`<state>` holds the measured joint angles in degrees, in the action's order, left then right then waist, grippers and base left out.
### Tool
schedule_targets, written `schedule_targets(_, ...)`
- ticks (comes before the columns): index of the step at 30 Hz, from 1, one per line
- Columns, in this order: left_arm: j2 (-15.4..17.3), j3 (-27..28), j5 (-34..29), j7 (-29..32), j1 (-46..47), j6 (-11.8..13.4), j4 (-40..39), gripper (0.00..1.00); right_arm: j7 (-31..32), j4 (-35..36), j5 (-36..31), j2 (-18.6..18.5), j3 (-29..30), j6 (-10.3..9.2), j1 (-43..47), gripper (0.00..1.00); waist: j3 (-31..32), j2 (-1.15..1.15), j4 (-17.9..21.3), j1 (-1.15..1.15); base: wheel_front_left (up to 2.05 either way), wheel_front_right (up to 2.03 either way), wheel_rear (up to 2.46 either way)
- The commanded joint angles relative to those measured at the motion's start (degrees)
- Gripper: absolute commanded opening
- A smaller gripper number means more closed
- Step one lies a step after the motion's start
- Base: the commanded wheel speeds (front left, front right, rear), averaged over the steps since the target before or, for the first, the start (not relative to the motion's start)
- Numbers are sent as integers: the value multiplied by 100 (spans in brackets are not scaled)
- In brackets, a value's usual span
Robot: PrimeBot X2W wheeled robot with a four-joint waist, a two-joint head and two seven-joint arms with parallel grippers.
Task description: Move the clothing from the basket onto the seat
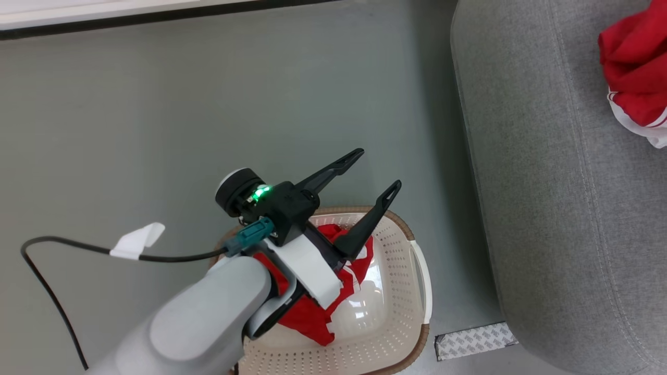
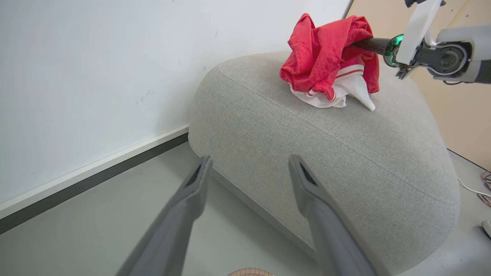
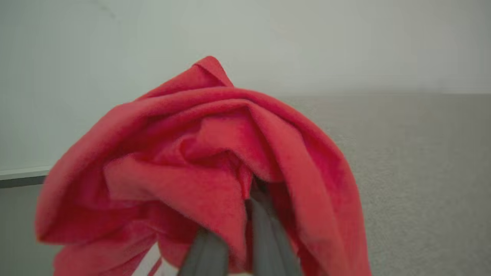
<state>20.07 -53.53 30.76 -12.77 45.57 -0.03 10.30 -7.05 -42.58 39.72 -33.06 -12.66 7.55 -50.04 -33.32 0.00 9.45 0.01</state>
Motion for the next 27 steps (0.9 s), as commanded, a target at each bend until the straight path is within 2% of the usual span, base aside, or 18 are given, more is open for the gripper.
schedule_targets(1, -14, 16, 71, -50, -13, -3, 9, 100, 93, -93, 86, -60, -34, -12, -41, 0, 19, 0, 2, -1, 0, 0, 0)
schedule_targets(8, -61, 13, 127, -101, -82, -4, 118, 100, 1200, -443, 696, -204, -677, -12, -107, 0, 163, 0, 7, -1, 0, 0, 0)
schedule_targets(9, -64, 15, 134, -107, -97, -5, 134, 100, 1304, -457, 771, -220, -749, -12, -101, 27, 191, 0, 10, -1, 0, 0, 0)
schedule_targets(10, -68, 17, 126, -115, -113, -6, 148, 100, 1377, -463, 850, -236, -820, -13, -102, 48, 222, 0, 14, -1, 0, 0, 0)
schedule_targets(11, -71, 18, 133, -110, -127, -8, 162, 100, 1447, -480, 919, -242, -871, -13, -95, 97, 257, 0, 18, -1, 0, 0, 0)
schedule_targets(12, -71, 21, 150, -115, -141, -9, 177, 100, 1510, -490, 972, -248, -935, -13, -87, 100, 301, 0, 24, -1, 0, 0, 0)
schedule_targets(20, -135, 70, 265, -186, -381, 19, 335, 100, 1753, -428, 1271, -453, -1475, -13, 125, 100, 914, 0, 86, -1, 0, 0, 0)
schedule_targets(27, -179, 233, 417, -236, -797, 78, 427, 100, 1667, -76, 1297, -664, -1950, -13, 316, 100, 1682, 0, 143, -1, 0, 0, 0)
